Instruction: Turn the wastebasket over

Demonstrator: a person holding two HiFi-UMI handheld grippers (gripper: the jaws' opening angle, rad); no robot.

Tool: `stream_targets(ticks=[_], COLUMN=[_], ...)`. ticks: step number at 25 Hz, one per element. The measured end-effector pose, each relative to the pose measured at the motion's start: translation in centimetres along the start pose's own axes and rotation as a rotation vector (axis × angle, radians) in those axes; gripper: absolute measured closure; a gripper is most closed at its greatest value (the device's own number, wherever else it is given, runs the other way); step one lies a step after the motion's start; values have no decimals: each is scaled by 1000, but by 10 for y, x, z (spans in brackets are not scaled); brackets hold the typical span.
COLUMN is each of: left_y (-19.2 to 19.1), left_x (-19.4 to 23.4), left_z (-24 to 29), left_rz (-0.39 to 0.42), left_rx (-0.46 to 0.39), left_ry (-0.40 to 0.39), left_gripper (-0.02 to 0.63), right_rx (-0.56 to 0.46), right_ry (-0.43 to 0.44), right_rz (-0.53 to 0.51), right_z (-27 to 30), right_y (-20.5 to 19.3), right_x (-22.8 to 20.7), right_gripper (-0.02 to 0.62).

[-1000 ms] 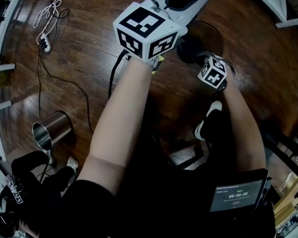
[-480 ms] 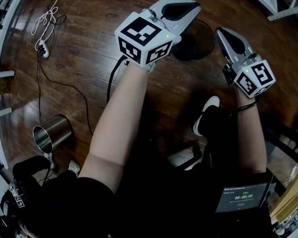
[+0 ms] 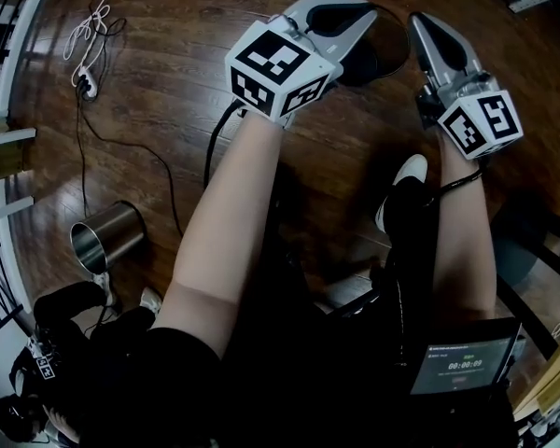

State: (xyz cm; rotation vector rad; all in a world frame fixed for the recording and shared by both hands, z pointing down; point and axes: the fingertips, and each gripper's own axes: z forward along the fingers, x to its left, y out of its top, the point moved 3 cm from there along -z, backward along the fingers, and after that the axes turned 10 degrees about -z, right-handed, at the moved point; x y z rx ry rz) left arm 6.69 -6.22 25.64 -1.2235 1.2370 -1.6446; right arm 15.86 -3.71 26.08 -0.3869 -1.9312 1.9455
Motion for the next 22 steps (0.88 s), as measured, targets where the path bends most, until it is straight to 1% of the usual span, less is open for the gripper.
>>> stream_targets(ticks=[4,8,11,15,22], left_y=[-12,-16,-13,-8,-23], left_x=[-9,-3,1,5,12], left_z=[2,11,14,17,21], left_rz=[11,13,-17,-42,-40], left_rx=[7,22,-3,-36,4], left_ry=[-19,-23,-15,-3,8], left_gripper=[603,603,604,603,604], right_rx=[13,17,33,17,23], right_ry=[9,23,30,18,22], right_rz=[-18,-27,-25,6,-3], right_z=[0,2,3,7,13], right_y=[0,-4,-10,-10,-13], right_x=[7,0,-5,-10,-14], right_gripper=[586,586,586,584,585])
